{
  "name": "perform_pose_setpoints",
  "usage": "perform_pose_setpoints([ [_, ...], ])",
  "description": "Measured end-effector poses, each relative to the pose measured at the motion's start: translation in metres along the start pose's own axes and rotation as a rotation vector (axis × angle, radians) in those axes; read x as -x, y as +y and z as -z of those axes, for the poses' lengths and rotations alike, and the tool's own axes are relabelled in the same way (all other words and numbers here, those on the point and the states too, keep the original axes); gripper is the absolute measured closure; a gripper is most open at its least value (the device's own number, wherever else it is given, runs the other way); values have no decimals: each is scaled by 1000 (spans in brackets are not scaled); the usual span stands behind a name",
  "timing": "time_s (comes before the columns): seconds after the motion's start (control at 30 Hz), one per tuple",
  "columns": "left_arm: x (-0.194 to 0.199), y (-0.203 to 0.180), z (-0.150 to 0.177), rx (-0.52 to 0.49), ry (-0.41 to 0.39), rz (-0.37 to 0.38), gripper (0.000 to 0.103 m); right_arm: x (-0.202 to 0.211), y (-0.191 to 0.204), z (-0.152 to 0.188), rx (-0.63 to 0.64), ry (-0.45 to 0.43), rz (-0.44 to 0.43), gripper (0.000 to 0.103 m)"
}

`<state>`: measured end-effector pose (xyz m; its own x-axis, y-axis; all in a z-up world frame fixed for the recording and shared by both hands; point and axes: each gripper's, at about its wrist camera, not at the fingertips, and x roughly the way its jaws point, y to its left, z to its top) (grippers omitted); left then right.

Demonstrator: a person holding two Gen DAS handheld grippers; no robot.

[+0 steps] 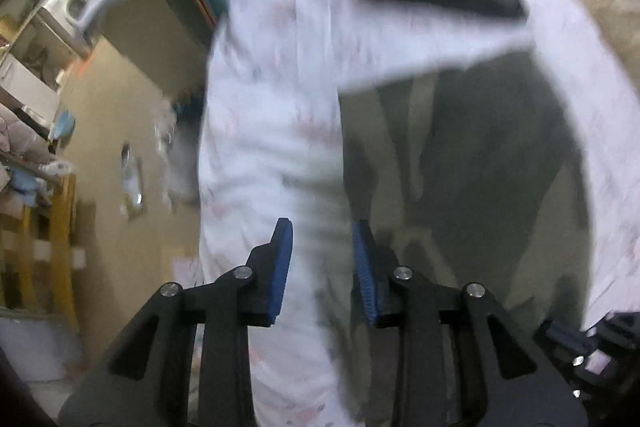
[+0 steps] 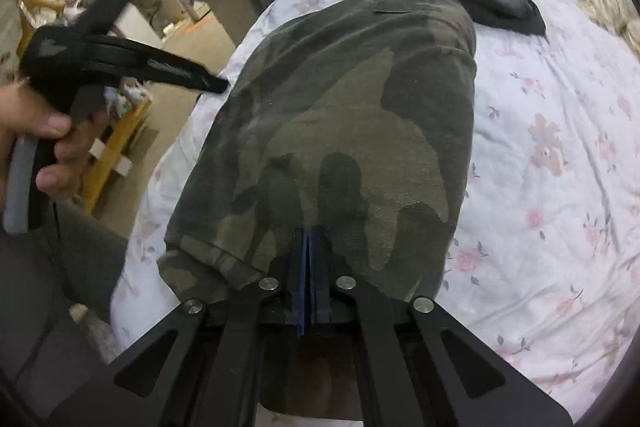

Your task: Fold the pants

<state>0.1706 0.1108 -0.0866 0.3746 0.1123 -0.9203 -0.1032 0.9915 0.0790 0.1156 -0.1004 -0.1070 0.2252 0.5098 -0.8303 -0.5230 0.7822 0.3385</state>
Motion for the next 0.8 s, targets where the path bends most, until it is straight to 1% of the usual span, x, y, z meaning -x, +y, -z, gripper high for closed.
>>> perform_pose_setpoints([
  [0.03, 6, -4, 0, -6, -31, 60, 75, 1, -5, -1, -30, -3, -18, 103],
  [0.07, 6, -12, 3, -35, -29, 151, 75, 0, -8, -1, -48, -4, -30, 103],
  [0.1, 3, -19, 5, -65, -5, 206, 75, 2, -11, 1, -61, -7, -42, 103],
  [0.13, -4, -29, 8, -101, 25, 239, 75, 2, -13, -1, -68, -10, -49, 103],
  [0.17, -14, -41, 11, -143, 57, 239, 75, 4, -14, -1, -84, -13, -69, 102],
  [0.2, -24, -48, 13, -170, 86, 215, 76, 6, -17, -2, -105, -14, -101, 100],
  [0.23, -33, -51, 13, -178, 102, 200, 79, 10, -17, -3, -115, -20, -122, 100],
  [0.27, -39, -53, 12, -171, 110, 193, 80, 16, -17, -4, -118, -37, -137, 100],
  [0.3, -47, -51, 9, -150, 123, 196, 80, 27, -16, -7, -111, -86, -137, 99],
  [0.33, -51, -52, 8, -136, 133, 200, 80, 33, -15, -8, -106, -118, -127, 99],
  [0.37, -55, -52, 6, -128, 136, 200, 80, 39, -15, -9, -106, -143, -103, 96],
  [0.4, -58, -54, 5, -137, 134, 191, 79, 42, -19, -9, -119, -158, -71, 96],
  [0.43, -60, -55, 6, -146, 135, 181, 78, 40, -23, -9, -132, -145, -45, 96],
  [0.5, -64, -58, 5, -159, 132, 155, 78, 22, -32, -4, -157, -83, 23, 97],
  [0.57, -71, -59, 6, -162, 138, 137, 77, 11, -35, -1, -163, -61, 30, 97],
  [0.6, -75, -61, 6, -173, 143, 115, 70, 9, -35, -1, -161, -55, 32, 97],
  [0.63, -76, -62, 6, -183, 141, 87, 65, 8, -33, -3, -165, -48, 21, 98],
  [0.7, -73, -64, 5, -190, 141, 75, 65, 8, -35, -9, -170, -29, -8, 98],
  [0.73, -70, -63, 4, -180, 144, 78, 65, 12, -43, -10, -194, -34, -43, 98],
  [0.77, -65, -61, 2, -159, 146, 84, 65, 19, -55, -8, -253, -49, -88, 97],
  [0.8, -61, -58, 1, -141, 144, 88, 65, 27, -68, -6, -316, -66, -119, 89],
])
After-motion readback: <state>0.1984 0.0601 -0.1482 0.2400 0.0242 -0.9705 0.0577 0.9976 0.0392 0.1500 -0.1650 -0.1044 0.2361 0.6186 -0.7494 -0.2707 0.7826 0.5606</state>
